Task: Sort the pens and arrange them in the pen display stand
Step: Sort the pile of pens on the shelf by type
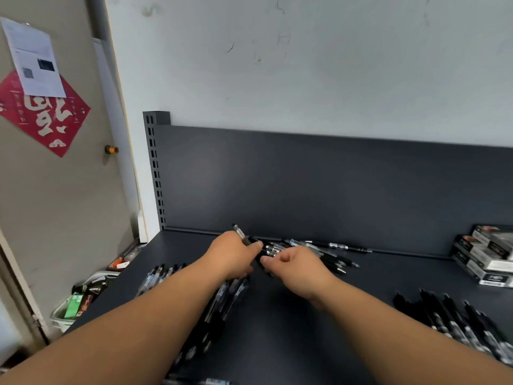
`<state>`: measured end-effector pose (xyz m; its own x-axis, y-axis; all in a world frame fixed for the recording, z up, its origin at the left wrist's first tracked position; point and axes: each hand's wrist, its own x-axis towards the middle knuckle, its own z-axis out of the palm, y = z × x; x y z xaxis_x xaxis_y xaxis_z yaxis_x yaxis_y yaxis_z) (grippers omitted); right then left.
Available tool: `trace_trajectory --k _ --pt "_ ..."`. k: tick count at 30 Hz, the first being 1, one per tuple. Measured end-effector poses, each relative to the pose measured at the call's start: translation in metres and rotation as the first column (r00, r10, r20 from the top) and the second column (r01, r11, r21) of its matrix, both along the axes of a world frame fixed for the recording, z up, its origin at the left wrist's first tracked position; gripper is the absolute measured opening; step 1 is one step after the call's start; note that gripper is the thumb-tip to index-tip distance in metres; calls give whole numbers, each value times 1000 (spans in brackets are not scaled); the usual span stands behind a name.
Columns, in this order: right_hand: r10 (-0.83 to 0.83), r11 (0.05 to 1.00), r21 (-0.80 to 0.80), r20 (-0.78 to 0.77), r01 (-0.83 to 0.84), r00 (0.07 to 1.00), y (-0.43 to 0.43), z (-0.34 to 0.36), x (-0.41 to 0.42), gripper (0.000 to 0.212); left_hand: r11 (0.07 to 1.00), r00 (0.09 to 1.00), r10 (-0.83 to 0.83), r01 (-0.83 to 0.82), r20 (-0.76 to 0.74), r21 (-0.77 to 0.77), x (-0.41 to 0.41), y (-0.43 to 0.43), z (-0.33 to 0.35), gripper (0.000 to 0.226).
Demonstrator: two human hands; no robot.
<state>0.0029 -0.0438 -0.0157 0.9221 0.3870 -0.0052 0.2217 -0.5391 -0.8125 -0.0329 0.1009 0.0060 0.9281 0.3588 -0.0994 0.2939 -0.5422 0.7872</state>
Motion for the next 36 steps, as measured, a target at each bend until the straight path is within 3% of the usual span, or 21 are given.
trace_trajectory --k 2,5,7,10,17,20,23,28,36 --pt "52 998 19 6 -53 999 -10 5 0 30 985 996 44 -30 77 -172 6 -11 1 17" --pt "57 996 -70 110 -50 992 -29 11 17 20 963 985 101 -61 141 -262 14 -25 4 10" --pt "7 974 -223 229 45 973 -45 11 36 14 963 985 103 -63 140 -263 18 -29 3 33" --pt "-26 908 -397 265 133 964 -69 8 61 25 966 988 88 -52 130 -253 20 -34 -1 50" --pt "35 798 -590 251 125 967 -72 -2 91 27 978 986 105 -79 130 -192 28 -43 -12 54" --pt "57 769 -636 163 61 985 -69 0 101 26 978 986 119 -97 113 -184 30 -44 -15 51" --pt "79 761 -648 141 32 987 -67 1 104 28 974 987 125 -103 100 -204 30 -48 -18 49" --pt "72 810 -581 222 73 972 -68 -7 102 25 973 987 127 -105 98 -207 33 -52 -20 51" --pt "29 883 -463 218 77 975 -81 3 90 25 951 988 101 -61 120 -304 37 -65 -18 46"
